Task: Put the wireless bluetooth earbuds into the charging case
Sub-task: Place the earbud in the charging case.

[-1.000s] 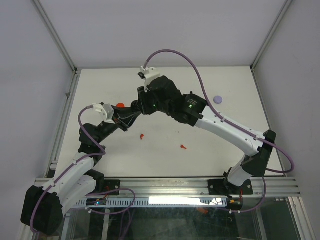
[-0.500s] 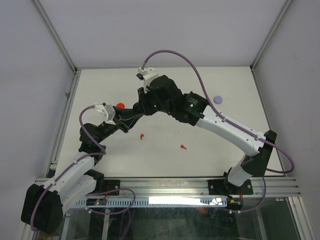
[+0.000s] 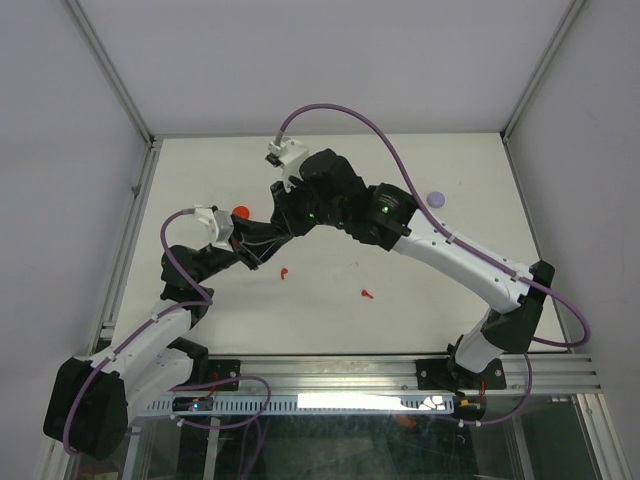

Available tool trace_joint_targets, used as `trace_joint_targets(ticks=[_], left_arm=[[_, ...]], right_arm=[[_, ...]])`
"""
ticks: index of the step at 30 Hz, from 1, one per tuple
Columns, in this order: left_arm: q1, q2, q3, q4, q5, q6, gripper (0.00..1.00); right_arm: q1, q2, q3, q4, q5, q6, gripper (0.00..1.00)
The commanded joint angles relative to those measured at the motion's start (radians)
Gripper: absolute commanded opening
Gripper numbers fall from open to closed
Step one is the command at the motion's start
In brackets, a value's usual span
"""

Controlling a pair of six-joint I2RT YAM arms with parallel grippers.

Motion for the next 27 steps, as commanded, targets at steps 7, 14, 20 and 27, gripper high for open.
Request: trace_joint_targets(ticks=[7, 14, 20, 27], left_arm=[[-0.006, 0.008, 0.023, 0.110, 0.060, -0.036, 0.00], [-0.007, -0.007, 0.019, 0.059, -0.025, -0.008, 0.00], [-0.006, -0.017, 0.017, 0.030, -0.072, 0.011, 0.00], [-0.007, -0.014, 0.018, 0.028, -0.073, 0.011, 0.00]], right_arm=[[0.004, -0.040, 0.030, 0.012, -0.070, -0.073, 0.25], [0.004, -0.128, -0.049, 0.076, 0.060, -0.022, 0.31], [0.005, -0.135, -0.100, 0.085, 0.157, 0.048, 0.32], [0.005, -0.123, -0.138, 0.164, 0.116, 0.076, 0.35]])
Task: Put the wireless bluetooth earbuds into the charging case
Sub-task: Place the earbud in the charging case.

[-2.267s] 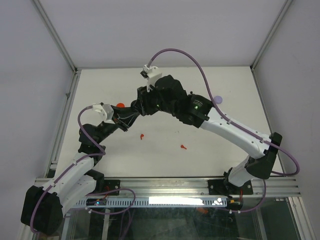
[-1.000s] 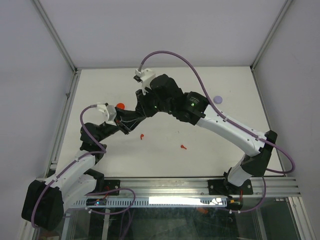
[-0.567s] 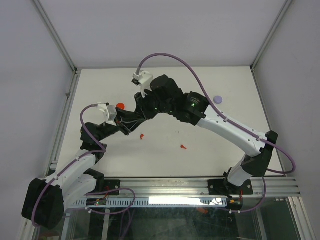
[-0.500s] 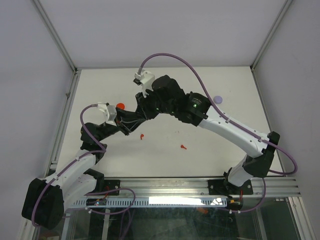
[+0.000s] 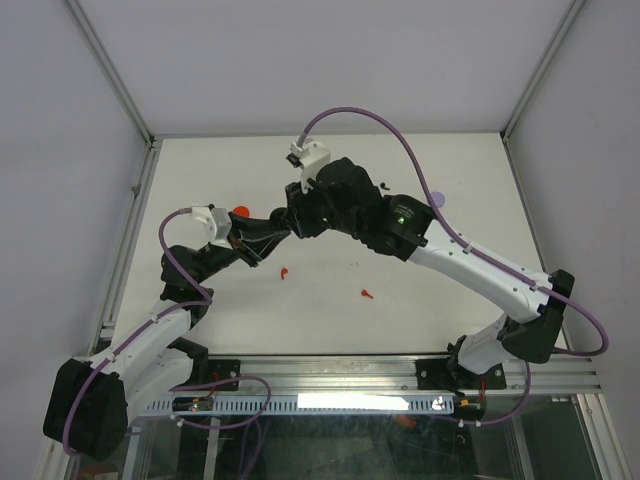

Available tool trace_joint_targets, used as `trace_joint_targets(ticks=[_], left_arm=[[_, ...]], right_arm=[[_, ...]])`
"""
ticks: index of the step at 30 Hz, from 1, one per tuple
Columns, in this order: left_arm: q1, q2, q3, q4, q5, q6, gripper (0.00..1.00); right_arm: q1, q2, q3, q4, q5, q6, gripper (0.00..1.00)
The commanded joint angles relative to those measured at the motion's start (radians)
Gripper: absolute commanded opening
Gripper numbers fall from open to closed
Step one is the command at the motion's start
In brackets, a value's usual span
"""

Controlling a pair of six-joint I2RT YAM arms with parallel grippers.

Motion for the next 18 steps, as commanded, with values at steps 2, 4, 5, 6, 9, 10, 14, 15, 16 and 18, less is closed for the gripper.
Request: trace_joint_targets(ticks=[2, 4, 5, 6, 9, 10, 14, 15, 16, 18], left_arm=[[-0.006, -0.015, 0.018, 0.024, -0.018, 0.022, 0.00], [-0.006, -0.015, 0.020, 0.024, -0.015, 0.021, 0.00], [-0.007, -0.014, 0.020, 0.024, -0.013, 0.020, 0.00], [-0.007, -0.013, 0.020, 0.024, -0.012, 0.021, 0.00], [-0.006, -0.014, 0.020, 0.023, -0.012, 0.019, 0.00], [-0.006, -0.015, 0.020, 0.024, -0.013, 0.019, 0.00], [-0.006, -0.015, 0.022, 0.024, -0.012, 0.019, 0.00], [-0.006, -0.015, 0.021, 0.023, -0.012, 0.018, 0.00], [-0.006, -0.014, 0.021, 0.023, -0.012, 0.017, 0.00], [-0.006, -0.015, 0.021, 0.023, -0.012, 0.018, 0.00]], right_arm=[[0.004, -0.001, 0.003, 0.109, -0.002, 0.036, 0.35], [0.004, 0.004, 0.002, 0.123, -0.009, 0.039, 0.35], [0.004, 0.005, -0.001, 0.130, -0.011, 0.041, 0.35], [0.004, 0.006, -0.002, 0.136, -0.015, 0.043, 0.35], [0.004, 0.014, 0.002, 0.140, -0.023, 0.043, 0.35], [0.004, 0.018, 0.005, 0.134, -0.024, 0.043, 0.35], [0.004, 0.030, 0.013, 0.119, -0.022, 0.047, 0.35], [0.004, 0.031, 0.013, 0.115, -0.022, 0.048, 0.34], [0.004, 0.032, 0.015, 0.112, -0.023, 0.047, 0.34], [0.004, 0.035, 0.016, 0.109, -0.027, 0.046, 0.34]])
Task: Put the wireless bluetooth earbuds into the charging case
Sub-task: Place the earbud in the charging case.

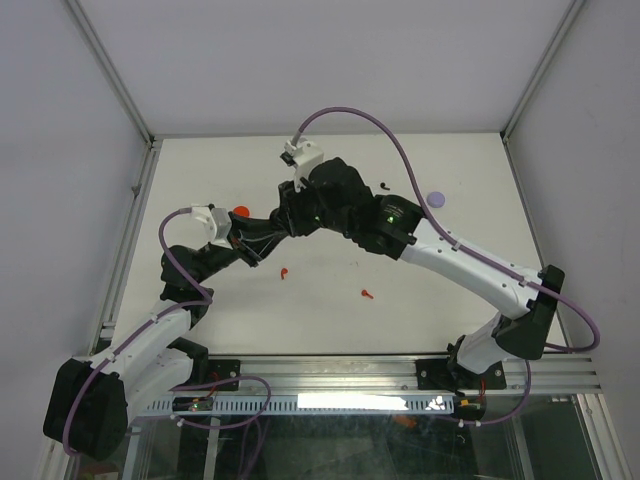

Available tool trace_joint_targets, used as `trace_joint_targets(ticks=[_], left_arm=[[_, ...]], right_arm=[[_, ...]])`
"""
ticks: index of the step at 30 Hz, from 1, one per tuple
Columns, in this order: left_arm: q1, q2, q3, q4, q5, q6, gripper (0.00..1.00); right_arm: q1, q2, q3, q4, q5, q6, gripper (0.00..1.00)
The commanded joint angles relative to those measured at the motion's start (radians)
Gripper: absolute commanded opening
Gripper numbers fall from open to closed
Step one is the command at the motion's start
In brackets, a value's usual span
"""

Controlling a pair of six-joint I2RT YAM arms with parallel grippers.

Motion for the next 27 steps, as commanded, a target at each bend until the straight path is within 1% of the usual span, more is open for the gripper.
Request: trace_joint_targets(ticks=[1, 7, 12, 15, 21, 27], left_arm=[[-0.006, -0.015, 0.021, 0.025, -0.011, 0.017, 0.00], [-0.006, -0.013, 0.021, 0.029, -0.003, 0.016, 0.00], [-0.006, -0.010, 0.025, 0.040, 0.024, 0.010, 0.00], [-0.006, -0.006, 0.024, 0.054, 0.050, 0.004, 0.00], [-0.006, 0.007, 0.023, 0.103, 0.105, -0.021, 0.00], [-0.006, 0.016, 0.017, 0.168, 0.168, -0.056, 0.00]], right_arm=[[0.004, 0.002, 0.028, 0.040, -0.012, 0.011, 0.33], [0.004, 0.009, 0.033, 0.031, -0.023, 0.000, 0.29], [0.004, -0.003, 0.026, 0.022, -0.023, -0.048, 0.20], [0.004, -0.016, 0.016, 0.016, -0.037, -0.089, 0.16], [-0.003, -0.045, -0.013, 0.023, -0.133, -0.167, 0.13], [-0.021, -0.070, -0.054, 0.028, -0.250, -0.231, 0.12]])
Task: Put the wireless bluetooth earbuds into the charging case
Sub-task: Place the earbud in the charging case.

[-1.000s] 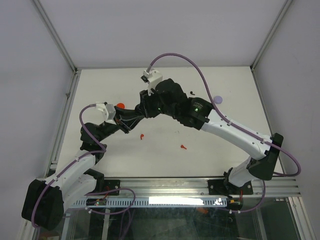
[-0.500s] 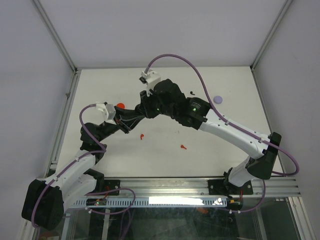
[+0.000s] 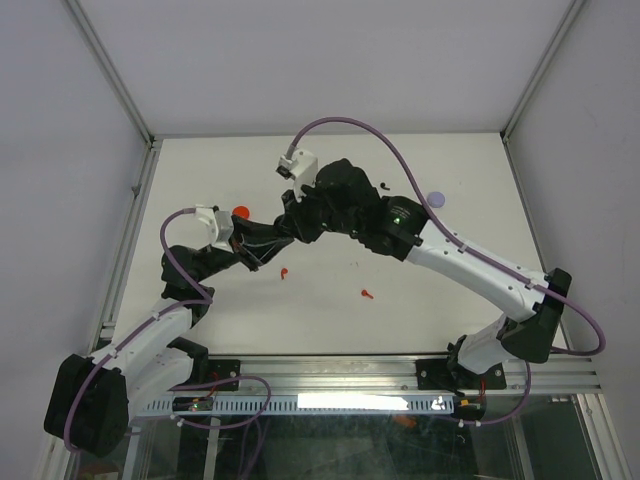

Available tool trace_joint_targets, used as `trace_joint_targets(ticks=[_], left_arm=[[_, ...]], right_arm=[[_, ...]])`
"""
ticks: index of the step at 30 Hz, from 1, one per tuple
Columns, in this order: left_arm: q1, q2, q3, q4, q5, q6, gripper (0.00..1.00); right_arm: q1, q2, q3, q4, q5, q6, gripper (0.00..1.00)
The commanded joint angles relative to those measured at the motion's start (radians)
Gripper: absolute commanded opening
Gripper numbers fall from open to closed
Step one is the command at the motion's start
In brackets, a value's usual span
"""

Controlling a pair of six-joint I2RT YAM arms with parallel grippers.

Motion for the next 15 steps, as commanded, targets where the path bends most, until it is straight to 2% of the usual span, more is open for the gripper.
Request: trace_joint_targets(ticks=[1, 10, 15], left_arm=[[-0.006, -0.004, 0.018, 0.132, 0.091, -0.030, 0.00], [-0.006, 0.015, 0.024, 0.198, 0.174, -0.088, 0.00], [-0.007, 0.026, 0.029, 0.213, 0.195, -0.106, 0.00]], right_arm=[[-0.015, -0.057, -0.033, 0.036, -0.142, -0.076, 0.12], [-0.091, -0.122, -0.139, 0.110, -0.375, -0.117, 0.17], [-0.098, -0.115, -0.146, 0.108, -0.433, -0.150, 0.20]])
